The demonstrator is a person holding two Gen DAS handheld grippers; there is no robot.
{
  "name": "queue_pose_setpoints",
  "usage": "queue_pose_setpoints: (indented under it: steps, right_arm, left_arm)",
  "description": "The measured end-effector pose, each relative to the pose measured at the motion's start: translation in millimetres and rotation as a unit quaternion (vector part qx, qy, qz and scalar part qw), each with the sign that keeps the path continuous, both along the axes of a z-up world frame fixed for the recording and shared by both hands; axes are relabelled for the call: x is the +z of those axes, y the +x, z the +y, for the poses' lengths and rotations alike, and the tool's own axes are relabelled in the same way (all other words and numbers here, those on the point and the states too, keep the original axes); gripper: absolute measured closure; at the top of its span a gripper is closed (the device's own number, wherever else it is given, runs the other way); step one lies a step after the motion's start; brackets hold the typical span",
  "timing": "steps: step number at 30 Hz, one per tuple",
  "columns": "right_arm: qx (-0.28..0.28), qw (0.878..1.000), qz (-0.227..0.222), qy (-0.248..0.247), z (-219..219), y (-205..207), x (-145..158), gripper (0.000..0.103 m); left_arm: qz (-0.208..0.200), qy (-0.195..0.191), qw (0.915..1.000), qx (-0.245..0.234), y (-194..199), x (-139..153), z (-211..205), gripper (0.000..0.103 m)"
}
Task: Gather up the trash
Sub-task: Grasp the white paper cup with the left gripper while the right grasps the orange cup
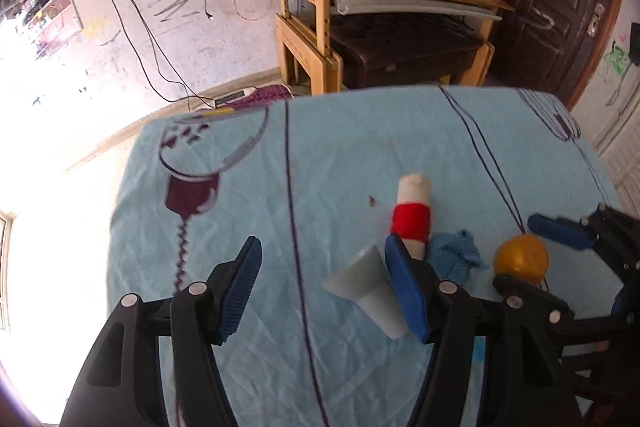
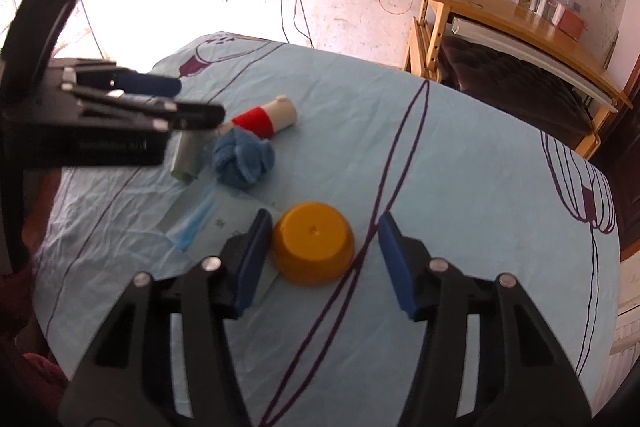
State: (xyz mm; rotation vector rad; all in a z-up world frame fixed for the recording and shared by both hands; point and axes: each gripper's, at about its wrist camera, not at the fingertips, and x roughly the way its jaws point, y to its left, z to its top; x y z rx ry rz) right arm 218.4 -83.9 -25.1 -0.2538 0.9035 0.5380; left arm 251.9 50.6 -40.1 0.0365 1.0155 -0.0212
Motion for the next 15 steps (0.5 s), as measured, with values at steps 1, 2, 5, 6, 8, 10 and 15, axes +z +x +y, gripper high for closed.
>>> queue_pose_setpoints:
  steps: [1,2,5,6,8,10,15]
  right_arm:
    - [-0.001,1.000,0.000,0.000,-0.8,-0.3,-0.4,0.051]
    - [-0.001,1.000,0.000,0.000,-1.3,0.5,-0.9,0.052]
    - [-0.002,1.000,0.002,-0.001,0.0,2.8,-2.8,0.054]
    - [-0.001,1.000,0.002,-0.001,0.3,3.3,-3.2,0.054]
    - [-0.001,1.000,0.003,0.000,0.0,3.7,-3.8,0.054]
    - [-0.002,1.000,0.003,0.003,-1.3,3.8,-4.0,0.054]
    - [-0.007,1.000,0.000,0.001,-1.7,3.9,-3.7,0.056]
  left_arm:
    - [0.005,-0.004,1.0000,-0.003,-1.4,-3.7,-1.7,0.043]
    - [0.006,-0.010,0.9999,-0.004,-1.3,-6.4,-0.7,0.043]
    - [0.003,-0.035,0.9994,-0.006,-3.3,-11.1,2.2,0.046]
    - [-0.002,-0.037,0.9993,-0.010,-4.5,-11.7,1.6,0.049]
    - [-0.010,-0.040,0.9990,-0.018,-7.9,-11.8,-1.2,0.057]
    - [-0.016,-0.044,0.9986,-0.026,-10.8,-13.0,-2.0,0.065]
    - [-0.029,-0.057,0.9976,-0.025,-18.1,-13.4,-0.7,0.073]
